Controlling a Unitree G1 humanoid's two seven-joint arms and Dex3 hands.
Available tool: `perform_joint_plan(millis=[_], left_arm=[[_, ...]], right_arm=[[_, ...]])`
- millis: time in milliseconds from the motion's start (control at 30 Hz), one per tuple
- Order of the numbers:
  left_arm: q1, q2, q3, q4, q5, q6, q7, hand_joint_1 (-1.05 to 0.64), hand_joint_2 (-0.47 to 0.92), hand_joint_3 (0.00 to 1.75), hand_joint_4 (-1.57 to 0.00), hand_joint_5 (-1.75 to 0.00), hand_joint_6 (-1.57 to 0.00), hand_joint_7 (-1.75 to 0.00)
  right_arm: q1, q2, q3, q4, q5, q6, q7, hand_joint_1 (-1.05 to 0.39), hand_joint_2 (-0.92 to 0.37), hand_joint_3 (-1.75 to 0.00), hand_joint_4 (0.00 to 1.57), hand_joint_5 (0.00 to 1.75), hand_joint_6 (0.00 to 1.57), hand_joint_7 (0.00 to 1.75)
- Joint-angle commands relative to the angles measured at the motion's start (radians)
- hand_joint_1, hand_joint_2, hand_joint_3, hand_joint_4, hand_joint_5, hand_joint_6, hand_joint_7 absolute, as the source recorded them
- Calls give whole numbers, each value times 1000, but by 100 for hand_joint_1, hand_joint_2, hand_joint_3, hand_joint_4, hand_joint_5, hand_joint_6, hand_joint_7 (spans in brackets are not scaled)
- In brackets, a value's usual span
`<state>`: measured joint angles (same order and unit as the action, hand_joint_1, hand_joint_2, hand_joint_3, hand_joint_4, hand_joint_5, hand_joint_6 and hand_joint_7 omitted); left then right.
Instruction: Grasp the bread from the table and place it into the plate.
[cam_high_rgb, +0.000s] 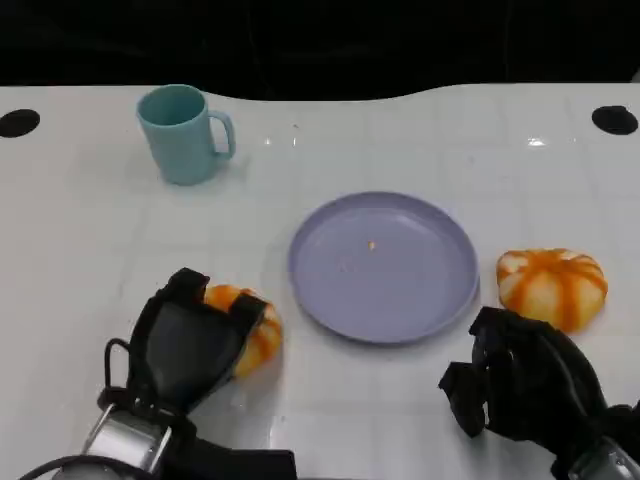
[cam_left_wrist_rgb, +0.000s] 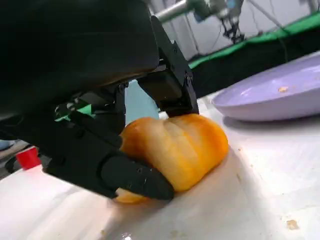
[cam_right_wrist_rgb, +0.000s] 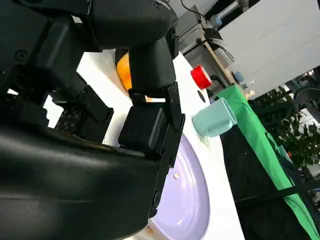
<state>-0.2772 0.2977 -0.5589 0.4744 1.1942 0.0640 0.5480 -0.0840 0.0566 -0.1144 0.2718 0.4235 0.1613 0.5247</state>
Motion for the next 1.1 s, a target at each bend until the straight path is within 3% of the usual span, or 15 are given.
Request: perform_joint_plan(millis=[33,267,433,900,1100], left_arm=[[-24,11,-8,86,-26,-22,126,-41,42,106,-110,-175,-83,-173],[-55,9,-12,148,-51,-41,253,-39,33,124,-113,-175,-85,-175],[-53,18,4,100,-79,-47,291,-36,31,135,-116,-175,-89,-175],[-9,50,97,-278,-129,62,-43,-33,34,134,-113,-175,-82,-175],[-72,44,97,-257,-186,-41,-75,-33,18,138,-110,-175,-82,-171]], right_arm=[[2,-14,-5,-6,8,-1,3,-105,-5,-145,137,156,143,117],[-4,-14,-8,3,13,0,9,-105,-5,-144,137,156,143,116],[-3,-14,-7,-4,7,4,0,-105,-6,-144,137,155,144,116],[-3,-16,-8,-1,12,7,7,-105,-5,-144,138,155,144,116],[11,-12,-3,-22,6,16,-8,-105,-6,-146,137,156,145,117]])
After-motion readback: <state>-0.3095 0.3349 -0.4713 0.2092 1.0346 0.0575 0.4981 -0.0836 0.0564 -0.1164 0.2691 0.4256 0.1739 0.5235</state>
